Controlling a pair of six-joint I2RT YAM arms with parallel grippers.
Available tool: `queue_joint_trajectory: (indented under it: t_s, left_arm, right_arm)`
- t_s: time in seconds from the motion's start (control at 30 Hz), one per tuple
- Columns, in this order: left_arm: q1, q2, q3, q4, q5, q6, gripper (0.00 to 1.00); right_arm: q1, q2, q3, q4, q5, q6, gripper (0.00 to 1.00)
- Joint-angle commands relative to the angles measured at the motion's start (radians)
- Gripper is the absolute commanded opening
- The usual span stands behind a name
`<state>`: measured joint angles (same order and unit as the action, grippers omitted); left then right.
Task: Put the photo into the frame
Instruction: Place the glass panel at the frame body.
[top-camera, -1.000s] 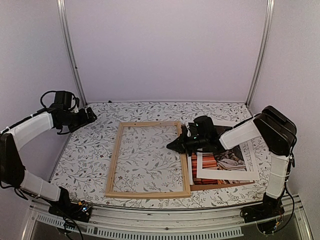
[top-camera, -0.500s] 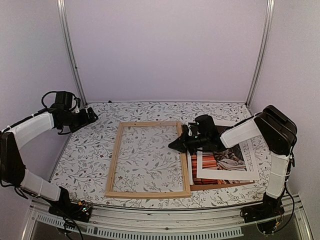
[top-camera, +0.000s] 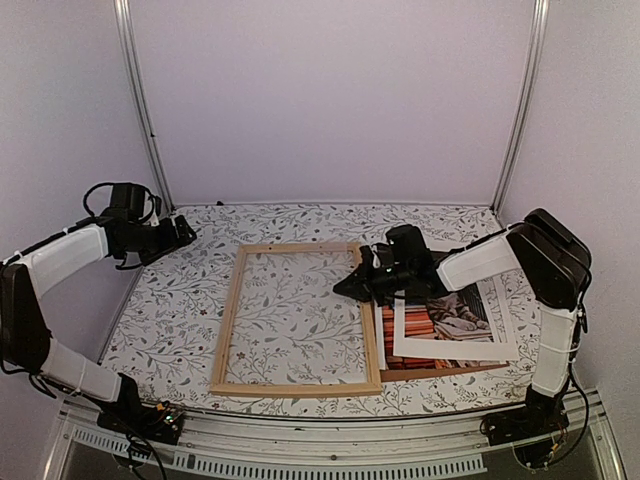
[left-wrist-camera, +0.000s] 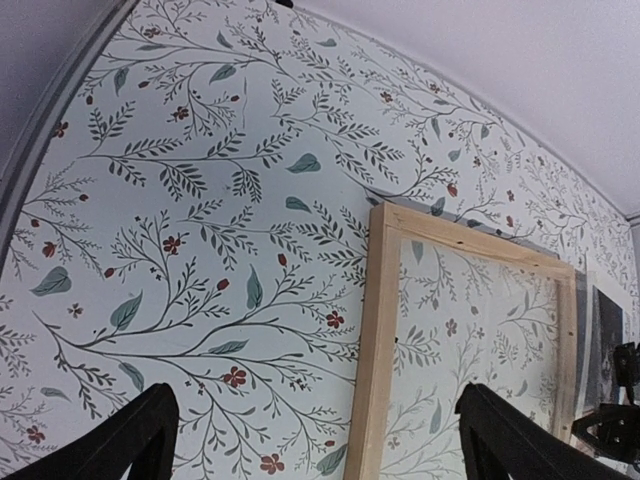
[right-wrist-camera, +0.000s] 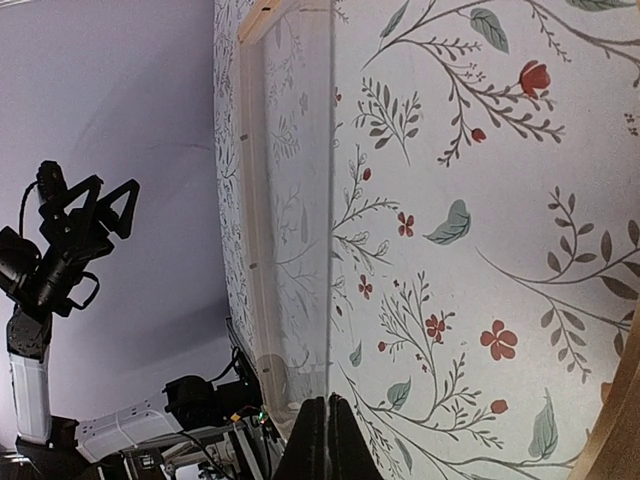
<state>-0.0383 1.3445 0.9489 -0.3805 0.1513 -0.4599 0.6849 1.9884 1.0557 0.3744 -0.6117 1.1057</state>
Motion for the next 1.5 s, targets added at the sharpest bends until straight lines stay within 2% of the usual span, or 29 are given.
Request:
queue_joint_trajectory:
  t_s: [0.0,1.47]
  left_arm:
    - [-0.005,0.012,-0.012,0.013,0.016,0.014,1.00]
    - [-0.014,0.025,-0.010,0.014,0.022,0.017,1.00]
  right_arm:
    - [-0.005,0.015,0.026,-0.020,-0.012,-0.027,0.00]
    - [-0.057,0.014,0.031,-0.052,0.002,-0.068,0.00]
